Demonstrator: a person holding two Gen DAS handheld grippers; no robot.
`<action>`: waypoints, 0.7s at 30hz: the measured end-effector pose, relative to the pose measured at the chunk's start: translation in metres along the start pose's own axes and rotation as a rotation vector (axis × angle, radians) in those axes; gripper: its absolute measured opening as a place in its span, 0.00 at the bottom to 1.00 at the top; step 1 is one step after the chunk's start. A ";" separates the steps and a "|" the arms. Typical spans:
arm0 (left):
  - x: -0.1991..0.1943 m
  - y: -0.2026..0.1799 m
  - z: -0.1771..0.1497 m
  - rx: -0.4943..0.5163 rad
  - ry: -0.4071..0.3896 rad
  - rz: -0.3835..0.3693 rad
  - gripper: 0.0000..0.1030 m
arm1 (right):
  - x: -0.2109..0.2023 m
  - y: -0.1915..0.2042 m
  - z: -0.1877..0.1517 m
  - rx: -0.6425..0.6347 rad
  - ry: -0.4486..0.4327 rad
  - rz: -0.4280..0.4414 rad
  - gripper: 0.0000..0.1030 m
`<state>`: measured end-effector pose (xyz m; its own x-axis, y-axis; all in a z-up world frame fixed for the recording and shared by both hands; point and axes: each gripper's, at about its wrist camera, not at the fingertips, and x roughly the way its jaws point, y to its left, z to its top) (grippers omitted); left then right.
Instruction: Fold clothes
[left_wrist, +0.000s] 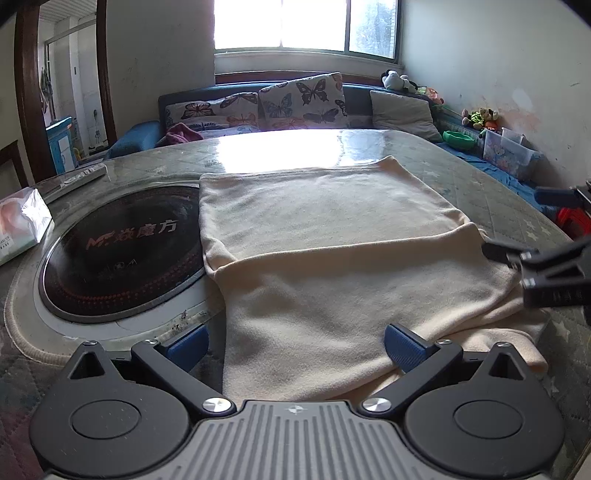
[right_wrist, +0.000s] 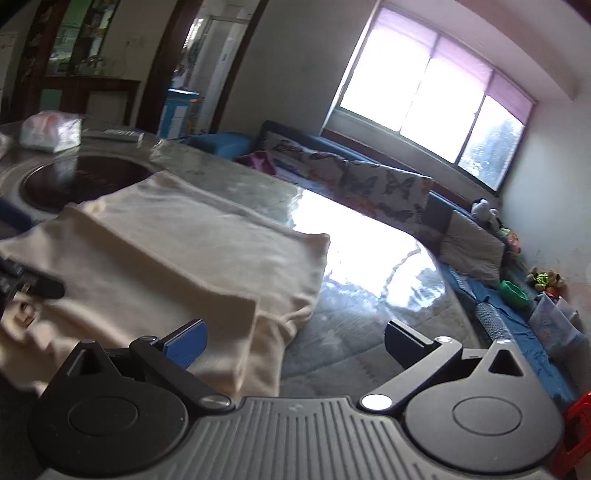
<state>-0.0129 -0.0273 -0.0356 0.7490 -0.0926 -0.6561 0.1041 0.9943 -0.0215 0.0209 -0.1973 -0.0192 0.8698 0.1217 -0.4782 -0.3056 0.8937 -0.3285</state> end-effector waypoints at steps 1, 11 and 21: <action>0.000 0.001 0.000 -0.004 0.003 -0.002 1.00 | 0.005 -0.001 0.005 0.011 -0.008 0.001 1.00; 0.002 0.002 0.003 -0.012 0.021 -0.004 1.00 | 0.034 0.002 0.001 0.006 0.051 -0.011 1.00; 0.003 0.000 0.003 -0.015 0.028 0.003 1.00 | 0.000 -0.003 -0.016 -0.042 0.023 -0.069 1.00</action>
<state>-0.0086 -0.0273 -0.0352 0.7304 -0.0887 -0.6773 0.0922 0.9953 -0.0309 0.0155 -0.2068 -0.0317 0.8803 0.0502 -0.4717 -0.2619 0.8805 -0.3952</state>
